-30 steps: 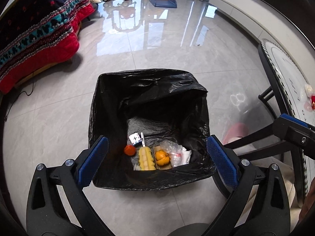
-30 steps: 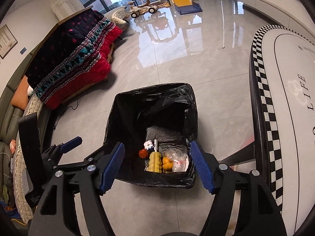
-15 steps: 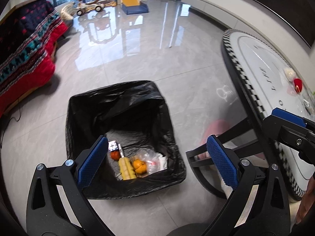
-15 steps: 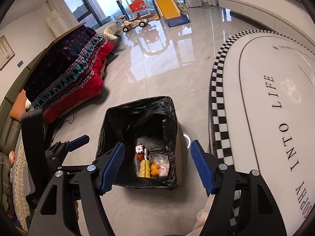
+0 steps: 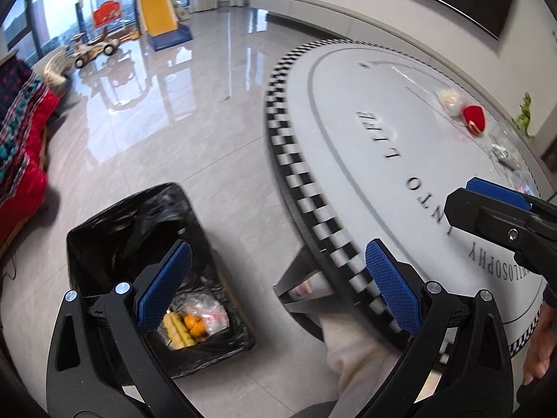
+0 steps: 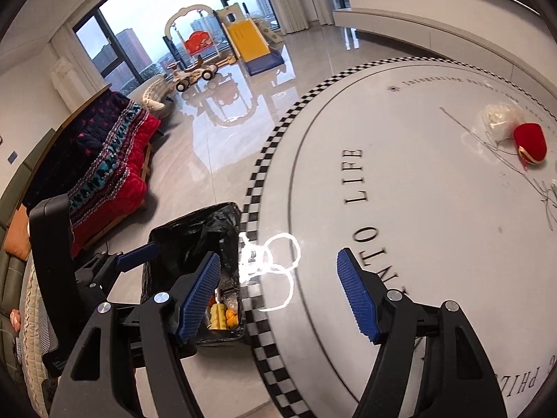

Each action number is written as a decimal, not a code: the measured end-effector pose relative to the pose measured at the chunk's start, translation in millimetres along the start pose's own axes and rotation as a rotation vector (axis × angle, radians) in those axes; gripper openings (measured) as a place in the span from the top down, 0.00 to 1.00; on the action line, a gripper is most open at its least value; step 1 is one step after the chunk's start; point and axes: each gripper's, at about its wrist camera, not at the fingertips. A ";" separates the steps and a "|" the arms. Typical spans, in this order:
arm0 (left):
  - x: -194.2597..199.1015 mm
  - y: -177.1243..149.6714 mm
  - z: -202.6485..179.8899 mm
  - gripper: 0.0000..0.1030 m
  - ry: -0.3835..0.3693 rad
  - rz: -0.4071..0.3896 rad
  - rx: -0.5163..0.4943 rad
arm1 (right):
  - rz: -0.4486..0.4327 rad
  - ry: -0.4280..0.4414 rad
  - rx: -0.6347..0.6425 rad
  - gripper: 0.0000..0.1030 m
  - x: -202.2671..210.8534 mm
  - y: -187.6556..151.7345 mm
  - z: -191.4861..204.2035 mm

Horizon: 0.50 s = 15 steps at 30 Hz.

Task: Collect trash
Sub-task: 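Move both tools back over the table toward the remaining trash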

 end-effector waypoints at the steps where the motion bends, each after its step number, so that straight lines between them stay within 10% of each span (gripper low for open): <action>1: -1.9 3.0 -7.0 0.06 -0.009 0.001 -0.012 | -0.004 -0.010 -0.011 0.31 2.7 1.3 -8.5; 15: -30.9 58.7 -122.7 0.06 -0.123 -0.009 -0.230 | -0.049 -0.206 -0.178 0.31 32.1 29.8 -134.5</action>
Point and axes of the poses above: each gripper's, at about its wrist camera, not at the fingertips, and x roughly against the way its jaws point, z to its left, y to its top, and after that the axes turned 4 degrees about y, right-handed
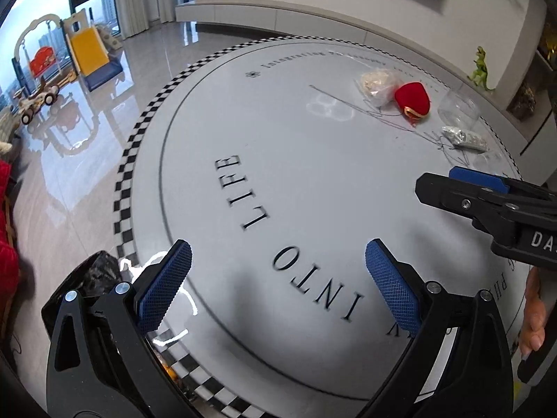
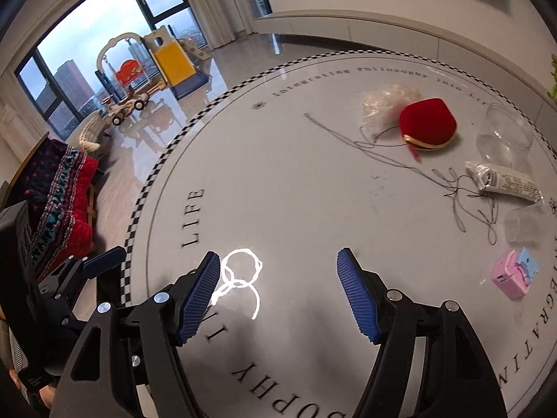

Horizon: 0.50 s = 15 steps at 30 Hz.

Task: Collect trash
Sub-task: 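Move both tools back over the table toward the remaining trash, then grasp the red velvet pouch with the right gripper while the left gripper grasps the fluff-filled bag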

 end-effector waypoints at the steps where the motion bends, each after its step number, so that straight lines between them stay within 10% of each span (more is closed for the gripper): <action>1: -3.4 6.2 -6.7 0.06 -0.006 -0.001 -0.014 | -0.002 -0.011 -0.011 0.31 -0.2 3.5 -7.4; 15: -68.6 87.2 -55.0 0.06 -0.045 0.030 -0.099 | -0.028 -0.115 -0.261 0.31 -19.0 71.9 -106.6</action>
Point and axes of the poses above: each gripper's, at about its wrist camera, not at the fingertips, and x roughly against the way its jaws point, z to its left, y to its top, and after that the axes turned 4 degrees about y, right-handed
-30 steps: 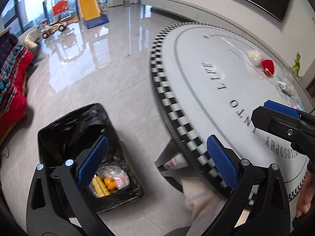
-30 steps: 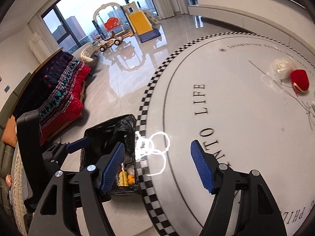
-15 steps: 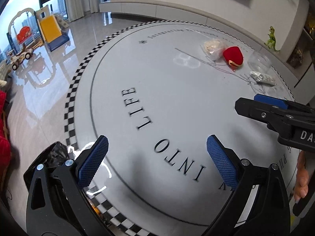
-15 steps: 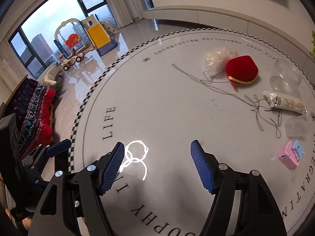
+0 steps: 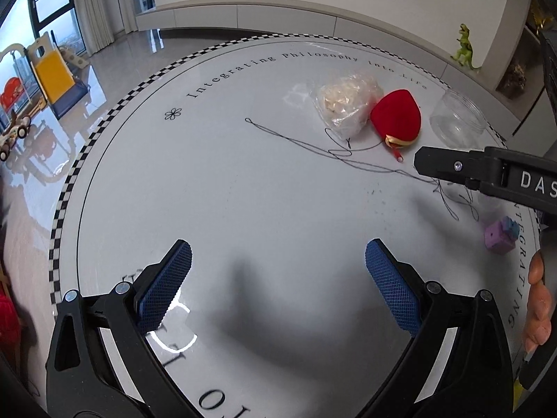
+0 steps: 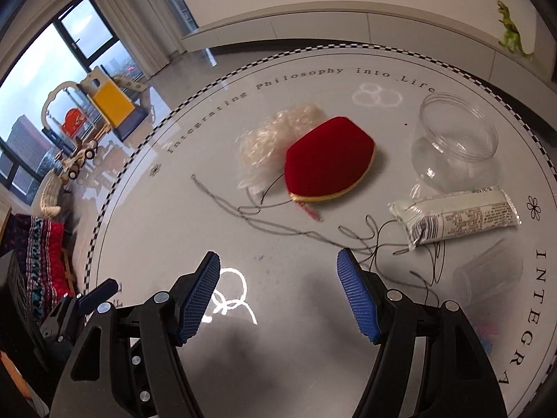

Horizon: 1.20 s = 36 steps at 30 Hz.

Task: Collect trash
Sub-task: 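Grasp the red velvet pouch with the right gripper while the left gripper grasps the fluff-filled bag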

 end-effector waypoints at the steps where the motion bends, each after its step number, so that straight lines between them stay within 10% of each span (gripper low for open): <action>1: -3.9 6.9 -0.8 0.06 -0.007 -0.001 0.002 | -0.003 -0.008 -0.007 0.31 -2.9 7.1 -1.0; 16: -37.1 49.5 -9.0 0.06 -0.017 -0.002 -0.053 | 0.089 -0.077 -0.264 0.31 -48.4 59.6 -35.5; 36: -77.8 102.3 -51.5 0.06 0.007 -0.005 -0.168 | 0.078 -0.101 -0.072 0.44 -30.6 99.9 -38.6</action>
Point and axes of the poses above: each gripper's, at about its wrist camera, not at the fingertips, and x roughly against the way its jaws point, z to its left, y to its top, and after that the axes turned 4 degrees about y, right-handed
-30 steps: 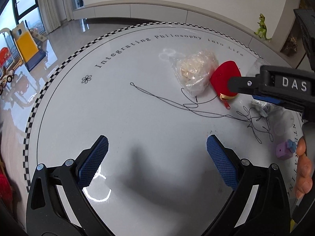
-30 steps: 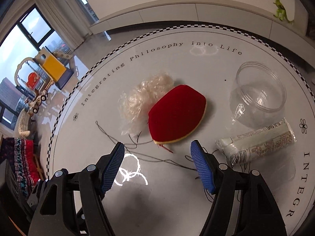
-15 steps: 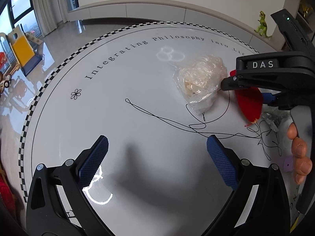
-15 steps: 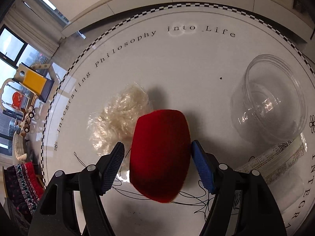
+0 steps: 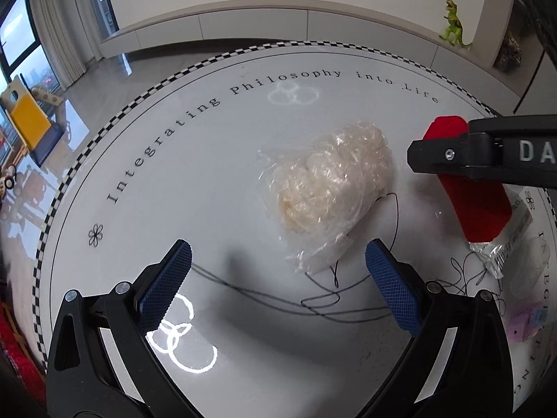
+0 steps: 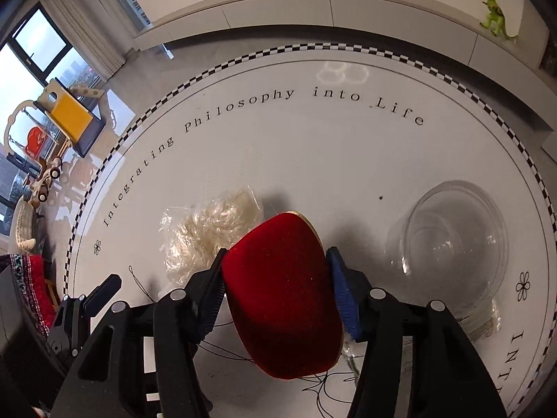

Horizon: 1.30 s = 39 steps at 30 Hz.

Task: Collect trash
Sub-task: 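Grasp the red velvet pouch with the right gripper while the left gripper grasps the fluff-filled bag, then carry the red pouch and fluff bag over the bin and release both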

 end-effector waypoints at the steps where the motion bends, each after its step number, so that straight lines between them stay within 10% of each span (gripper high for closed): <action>1: -3.2 4.0 -2.0 0.06 0.008 -0.003 -0.014 | -0.005 0.003 0.005 0.44 1.5 2.3 -0.8; 10: -21.7 27.9 -16.4 0.08 -0.006 -0.043 -0.048 | -0.025 0.014 0.035 0.44 4.6 7.1 -6.0; 12: -24.5 26.8 -16.4 0.39 -0.018 -0.045 -0.037 | -0.027 0.009 0.044 0.44 4.0 6.7 -8.2; 15: -21.9 25.0 -8.2 0.50 -0.073 -0.050 0.004 | -0.031 0.007 0.051 0.44 6.1 4.1 -8.9; 39: 98.0 -82.2 32.8 0.52 -0.035 -0.061 0.078 | -0.001 0.124 0.113 0.44 70.3 -97.9 42.8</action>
Point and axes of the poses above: each gripper's, at about its wrist camera, not at the fingertips, and x roughly against the way its jaws point, z to its left, y to its top, and after that the axes turned 4 degrees about y, right-handed
